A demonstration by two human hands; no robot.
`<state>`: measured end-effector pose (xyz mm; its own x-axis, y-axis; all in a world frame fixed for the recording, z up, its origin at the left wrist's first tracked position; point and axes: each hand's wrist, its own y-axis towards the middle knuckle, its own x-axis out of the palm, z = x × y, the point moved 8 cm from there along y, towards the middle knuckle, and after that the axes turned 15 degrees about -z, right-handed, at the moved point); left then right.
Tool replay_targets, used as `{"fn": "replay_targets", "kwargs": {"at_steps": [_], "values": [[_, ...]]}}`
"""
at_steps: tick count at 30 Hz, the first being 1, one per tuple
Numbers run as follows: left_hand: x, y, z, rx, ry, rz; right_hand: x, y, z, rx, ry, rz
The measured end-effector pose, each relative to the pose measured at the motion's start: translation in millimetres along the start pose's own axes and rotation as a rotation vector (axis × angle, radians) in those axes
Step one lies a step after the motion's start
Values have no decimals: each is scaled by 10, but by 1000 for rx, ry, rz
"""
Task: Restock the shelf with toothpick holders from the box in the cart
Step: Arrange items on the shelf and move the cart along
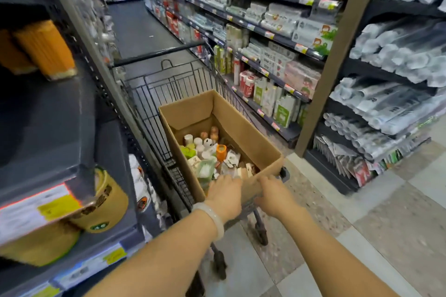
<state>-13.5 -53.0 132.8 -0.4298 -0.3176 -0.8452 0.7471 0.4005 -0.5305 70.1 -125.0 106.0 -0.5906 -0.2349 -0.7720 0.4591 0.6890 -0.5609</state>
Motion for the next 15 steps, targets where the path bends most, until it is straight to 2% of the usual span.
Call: {"fn": "replay_targets", "kwargs": {"at_steps": [8, 15], "values": [[-120, 623, -352, -205, -155, -27, -420, 835, -22, -146, -170, -74], [-19, 942, -556, -431, -445, -36, -659, 1426, 65, -298, -275, -224]]}}
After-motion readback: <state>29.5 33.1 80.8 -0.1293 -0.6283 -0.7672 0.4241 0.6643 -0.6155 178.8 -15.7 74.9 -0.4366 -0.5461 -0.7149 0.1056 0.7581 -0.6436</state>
